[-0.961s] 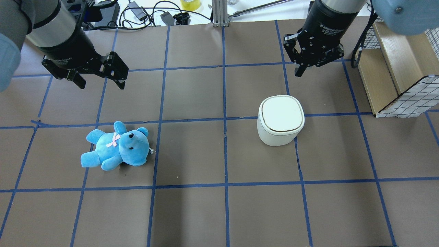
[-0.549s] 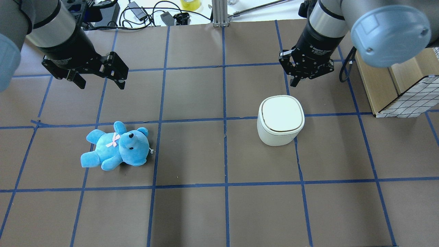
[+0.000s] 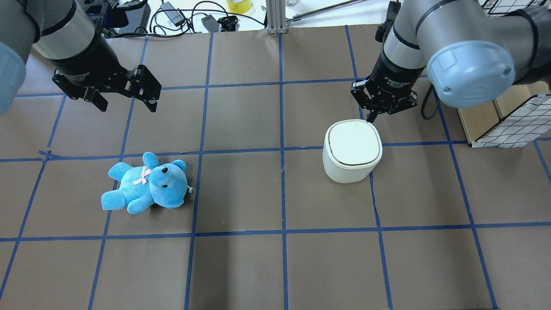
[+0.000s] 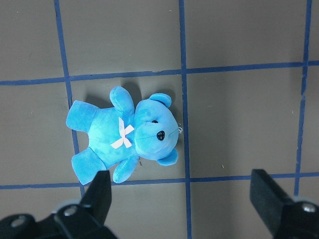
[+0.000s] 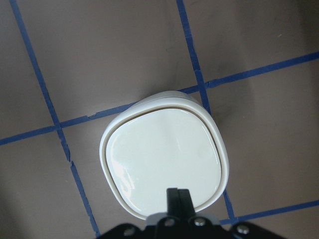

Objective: Open trash can with right arm
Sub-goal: 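Move the right gripper forward and down toward the white trash can lid, then press the right gripper down on the lid's far edge to tip it open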

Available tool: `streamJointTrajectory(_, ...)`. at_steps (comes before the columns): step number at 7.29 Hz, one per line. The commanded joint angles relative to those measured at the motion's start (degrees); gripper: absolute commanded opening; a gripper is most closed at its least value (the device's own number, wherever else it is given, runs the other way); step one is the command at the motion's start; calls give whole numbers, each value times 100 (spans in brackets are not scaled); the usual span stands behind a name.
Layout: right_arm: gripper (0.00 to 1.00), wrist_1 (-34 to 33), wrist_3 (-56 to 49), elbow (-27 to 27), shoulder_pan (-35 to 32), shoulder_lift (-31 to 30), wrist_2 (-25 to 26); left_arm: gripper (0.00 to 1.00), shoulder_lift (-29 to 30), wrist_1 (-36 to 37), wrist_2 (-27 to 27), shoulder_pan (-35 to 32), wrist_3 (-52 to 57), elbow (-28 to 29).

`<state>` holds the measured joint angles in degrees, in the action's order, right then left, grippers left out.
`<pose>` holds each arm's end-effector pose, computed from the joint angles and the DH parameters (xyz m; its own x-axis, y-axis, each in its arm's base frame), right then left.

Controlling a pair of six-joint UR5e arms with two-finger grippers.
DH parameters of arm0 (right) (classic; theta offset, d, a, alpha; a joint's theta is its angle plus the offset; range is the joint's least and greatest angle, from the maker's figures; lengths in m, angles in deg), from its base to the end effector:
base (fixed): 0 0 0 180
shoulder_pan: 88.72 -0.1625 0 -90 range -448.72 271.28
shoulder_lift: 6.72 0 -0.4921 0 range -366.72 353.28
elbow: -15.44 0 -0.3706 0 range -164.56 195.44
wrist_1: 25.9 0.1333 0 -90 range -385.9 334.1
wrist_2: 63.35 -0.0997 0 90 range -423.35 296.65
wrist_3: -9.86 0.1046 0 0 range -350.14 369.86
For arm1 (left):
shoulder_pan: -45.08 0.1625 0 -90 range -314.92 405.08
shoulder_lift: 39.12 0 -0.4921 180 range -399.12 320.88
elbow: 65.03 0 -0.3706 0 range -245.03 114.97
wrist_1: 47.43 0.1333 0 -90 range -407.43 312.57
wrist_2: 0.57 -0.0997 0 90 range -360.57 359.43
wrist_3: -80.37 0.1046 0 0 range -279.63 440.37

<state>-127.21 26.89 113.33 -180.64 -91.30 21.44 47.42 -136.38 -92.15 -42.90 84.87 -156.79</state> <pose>0.1596 -0.4981 0.4595 -0.9616 0.2637 -0.0766 0.2595 0.9639 0.0599 -0.1146 -0.4497 0.5650 -0.9986 0.0419 -0.0312 0.0433 0.9980 -0.0457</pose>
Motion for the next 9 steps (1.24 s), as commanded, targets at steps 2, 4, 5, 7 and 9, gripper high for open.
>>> streamJointTrajectory(2,0,-476,19,546,-2,38,-59,100,2,0,0,0,7,0)
streamJointTrajectory(4,0,-512,11,608,-2,73,-50,100,2,0,0,0,-2,0)
streamJointTrajectory(5,0,-520,2,652,-2,100,-50,100,2,0,0,0,7,0)
streamJointTrajectory(7,0,-616,2,757,-2,109,20,100,2,0,0,0,7,0)
streamJointTrajectory(9,0,-635,28,784,42,135,64,100,2,0,0,9,-2,0)
